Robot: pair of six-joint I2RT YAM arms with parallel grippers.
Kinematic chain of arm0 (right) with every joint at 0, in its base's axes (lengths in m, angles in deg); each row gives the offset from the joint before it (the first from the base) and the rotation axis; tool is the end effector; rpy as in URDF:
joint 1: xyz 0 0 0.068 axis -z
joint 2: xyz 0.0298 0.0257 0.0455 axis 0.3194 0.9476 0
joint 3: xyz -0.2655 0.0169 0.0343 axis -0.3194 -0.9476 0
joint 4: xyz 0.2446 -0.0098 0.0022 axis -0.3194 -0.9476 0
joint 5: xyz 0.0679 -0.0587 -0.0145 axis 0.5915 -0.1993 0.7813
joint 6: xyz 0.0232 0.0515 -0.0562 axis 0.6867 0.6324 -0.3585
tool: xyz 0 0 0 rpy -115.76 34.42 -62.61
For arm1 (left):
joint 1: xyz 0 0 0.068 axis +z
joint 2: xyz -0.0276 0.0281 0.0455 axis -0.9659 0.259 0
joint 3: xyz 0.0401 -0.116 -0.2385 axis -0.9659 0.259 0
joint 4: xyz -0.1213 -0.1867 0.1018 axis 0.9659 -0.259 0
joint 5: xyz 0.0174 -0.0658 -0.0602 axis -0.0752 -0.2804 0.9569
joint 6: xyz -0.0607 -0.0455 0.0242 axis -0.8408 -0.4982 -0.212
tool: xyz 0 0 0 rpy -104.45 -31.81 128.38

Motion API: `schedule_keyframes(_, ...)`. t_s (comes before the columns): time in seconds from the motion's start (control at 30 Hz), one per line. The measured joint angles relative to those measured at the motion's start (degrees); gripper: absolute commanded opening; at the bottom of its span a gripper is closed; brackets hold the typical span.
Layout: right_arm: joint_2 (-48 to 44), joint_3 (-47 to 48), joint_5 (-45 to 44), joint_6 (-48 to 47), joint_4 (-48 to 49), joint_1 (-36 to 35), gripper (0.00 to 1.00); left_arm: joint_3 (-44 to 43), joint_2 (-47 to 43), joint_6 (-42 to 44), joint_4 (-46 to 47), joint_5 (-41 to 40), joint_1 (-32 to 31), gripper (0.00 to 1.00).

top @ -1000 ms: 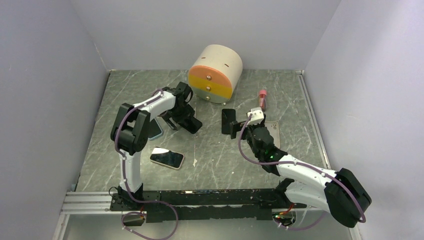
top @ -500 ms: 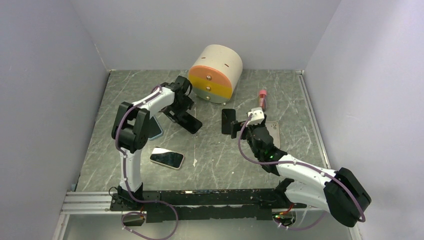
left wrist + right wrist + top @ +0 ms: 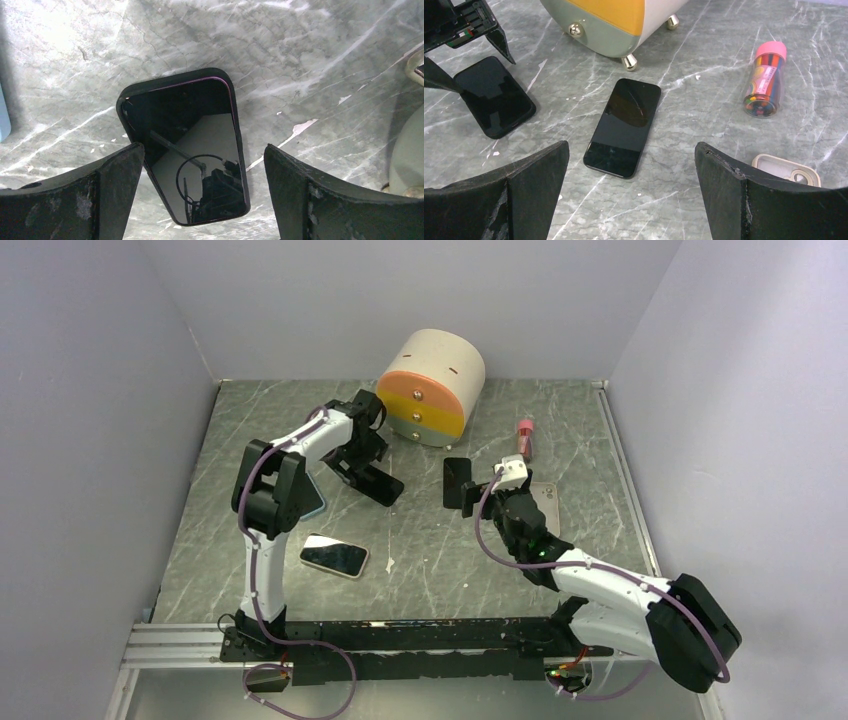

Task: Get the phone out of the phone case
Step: Pick up the phone at the center of the board.

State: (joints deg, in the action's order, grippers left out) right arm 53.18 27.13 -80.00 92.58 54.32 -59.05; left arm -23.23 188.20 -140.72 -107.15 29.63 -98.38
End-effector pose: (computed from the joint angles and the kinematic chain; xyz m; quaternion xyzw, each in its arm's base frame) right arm 0.2011 0.1332 0.2142 -0.0848 0.7577 0.0970 0.6397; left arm 0.3931 -0.1525 0.1556 -0.4164 0.8927 -0.0156 0.1718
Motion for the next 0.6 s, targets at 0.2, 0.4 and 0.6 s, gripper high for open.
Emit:
schedule_keyframes(0.2,0.13,0.0,-0.02,0.02,-0.07,0.0,0.99,-0.55,0.09,0.02,-2.73,-1.03,0.02,0.95)
schedule_keyframes(0.4,0.94,0.02,-0.02,0.04,-0.48,0.0,0.99,-0.55,0.07,0.02,-5.07,-2.12,0.09,0.95)
schedule_keyframes(0.6,1.14,0.04,0.02,0.02,-0.5,0.0,0.99,-0.55,0.07,-0.63,-5.57,-2.32,0.09,0.95)
